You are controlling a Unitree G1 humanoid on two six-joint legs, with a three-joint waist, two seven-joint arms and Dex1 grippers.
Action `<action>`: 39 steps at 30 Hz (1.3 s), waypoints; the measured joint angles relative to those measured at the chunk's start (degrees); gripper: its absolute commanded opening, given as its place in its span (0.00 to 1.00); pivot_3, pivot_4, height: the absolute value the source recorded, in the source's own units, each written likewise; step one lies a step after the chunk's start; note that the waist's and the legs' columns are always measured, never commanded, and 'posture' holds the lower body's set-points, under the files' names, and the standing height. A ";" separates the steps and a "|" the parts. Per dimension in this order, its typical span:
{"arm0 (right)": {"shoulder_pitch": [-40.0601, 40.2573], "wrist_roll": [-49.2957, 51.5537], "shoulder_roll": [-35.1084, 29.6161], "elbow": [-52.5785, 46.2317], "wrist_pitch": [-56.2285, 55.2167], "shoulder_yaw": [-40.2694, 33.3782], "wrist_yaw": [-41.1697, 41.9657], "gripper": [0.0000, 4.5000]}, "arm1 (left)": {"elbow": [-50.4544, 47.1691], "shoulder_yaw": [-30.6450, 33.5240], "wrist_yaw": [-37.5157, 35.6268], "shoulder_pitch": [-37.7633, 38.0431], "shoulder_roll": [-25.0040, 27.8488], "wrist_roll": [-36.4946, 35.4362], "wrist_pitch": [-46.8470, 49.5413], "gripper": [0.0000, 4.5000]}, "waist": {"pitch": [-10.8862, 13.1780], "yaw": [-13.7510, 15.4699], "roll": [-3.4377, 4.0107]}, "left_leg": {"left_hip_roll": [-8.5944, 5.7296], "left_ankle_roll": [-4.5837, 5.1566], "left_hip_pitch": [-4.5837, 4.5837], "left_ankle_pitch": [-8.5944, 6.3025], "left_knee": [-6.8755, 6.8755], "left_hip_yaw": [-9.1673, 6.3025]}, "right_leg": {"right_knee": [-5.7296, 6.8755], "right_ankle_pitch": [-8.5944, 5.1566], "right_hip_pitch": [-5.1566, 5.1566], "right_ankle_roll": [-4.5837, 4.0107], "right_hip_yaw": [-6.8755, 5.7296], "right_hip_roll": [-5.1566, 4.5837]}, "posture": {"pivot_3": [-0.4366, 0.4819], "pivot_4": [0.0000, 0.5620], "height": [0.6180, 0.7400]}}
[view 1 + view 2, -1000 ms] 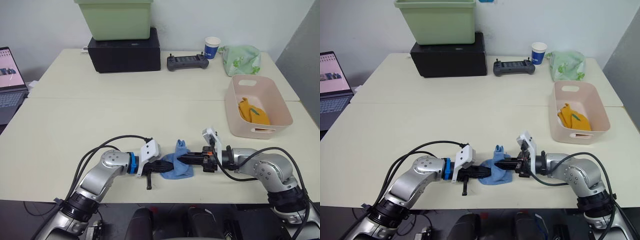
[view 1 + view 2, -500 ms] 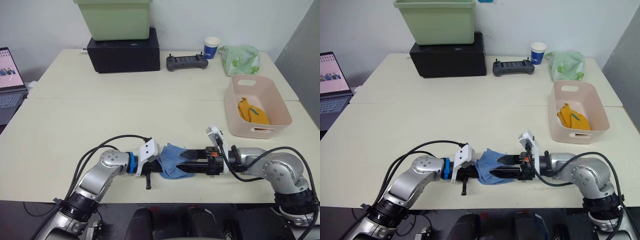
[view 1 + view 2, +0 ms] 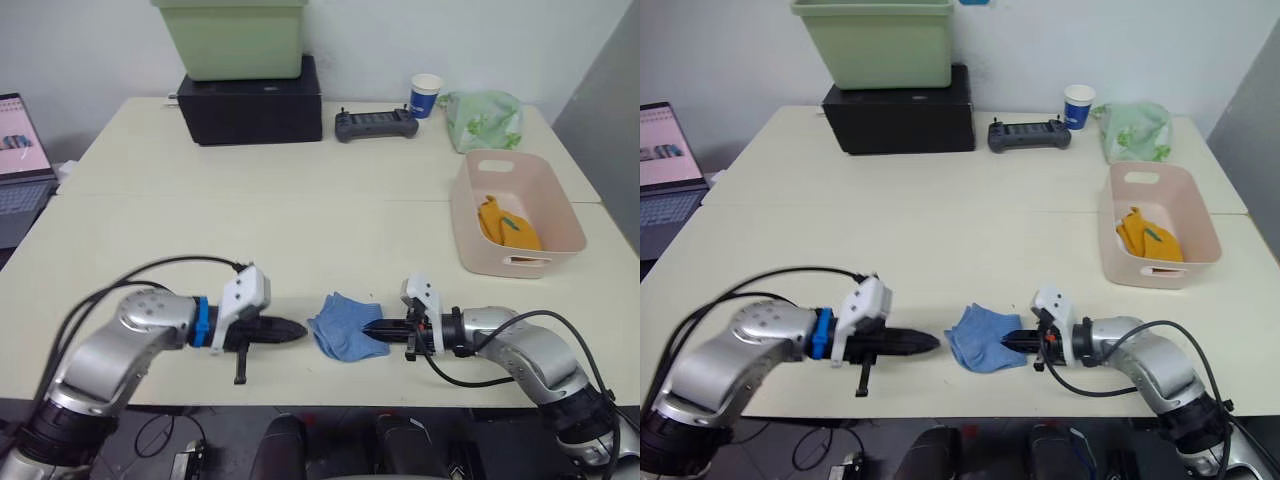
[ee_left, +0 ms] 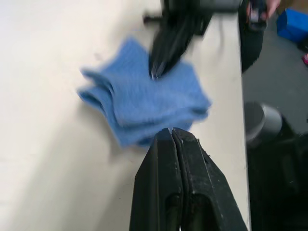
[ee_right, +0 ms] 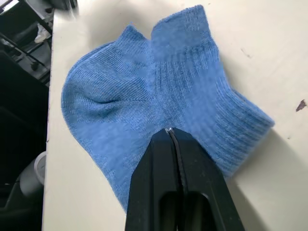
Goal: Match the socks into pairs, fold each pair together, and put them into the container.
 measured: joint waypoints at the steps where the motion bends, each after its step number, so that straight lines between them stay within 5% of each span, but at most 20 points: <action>1: 0.19 2.07 -0.02 -1.01 2.03 -1.76 -0.22 0.00 | 0.51 -0.43 0.84 -1.15 -1.83 0.44 -0.67 0.00 | 0.00 0.05 0.00 | -0.03 0.00 0.00 0.00 0.01 0.00 | -0.02 0.01 0.03 -0.01 0.02 -0.03 | 0.48 0.27 1.00; 2: 0.14 4.57 0.21 -2.14 4.33 -3.90 -0.75 0.00 | 1.59 -1.78 1.58 -2.01 -3.89 1.45 -1.85 0.00 | 0.00 0.04 0.00 | -0.04 0.01 0.00 -0.01 0.04 0.03 | -0.03 0.03 0.04 -0.03 0.05 -0.04 | 0.48 0.27 1.00; 7: -0.14 12.56 -3.58 -5.76 17.18 -10.93 -4.17 0.37 | 10.75 -13.16 4.68 -2.01 -9.88 12.99 -11.79 0.00 | 0.02 -0.13 -0.03 | -0.11 0.04 -0.02 -0.02 0.02 0.03 | -0.04 0.14 -0.01 -0.23 0.04 0.04 | 0.48 0.27 1.00; 13: -2.92 17.96 -0.80 -4.07 32.37 -15.10 -11.82 0.84 | 15.64 -16.28 5.64 -2.27 -10.26 20.46 -21.45 0.00 | -0.04 -0.47 0.06 | -0.02 0.05 0.12 -0.03 -0.03 0.06 | 0.09 0.15 -0.01 -0.25 0.06 0.14 | 0.48 0.27 1.00; 28: -10.58 19.24 25.03 11.54 47.73 -23.65 -23.88 0.84 | 17.30 -16.22 5.76 -0.40 -8.68 23.79 -29.71 0.00 | -0.55 -1.09 0.09 | 0.03 0.07 0.18 -0.04 -0.12 0.06 | 0.09 0.14 -0.01 -0.25 0.09 0.37 | 0.48 0.27 1.00; 31: -11.10 18.66 24.95 12.34 47.60 -23.45 -23.88 0.71 | 17.23 -15.82 5.82 -0.19 -8.79 23.50 -29.08 0.00 | -0.55 -1.11 0.09 | 0.02 0.08 0.18 -0.04 -0.12 0.06 | 0.08 0.14 -0.01 -0.25 0.10 0.38 | 0.48 0.27 1.00; 39: -11.23 17.66 24.22 12.67 46.36 -22.39 -23.09 0.09 | 16.24 -14.48 5.85 1.02 -8.80 22.07 -27.34 0.00 | -0.57 -1.55 0.06 | 0.05 0.10 0.19 -0.05 -0.14 0.05 | 0.09 0.14 -0.02 -0.24 0.10 0.38 | 0.48 0.27 1.00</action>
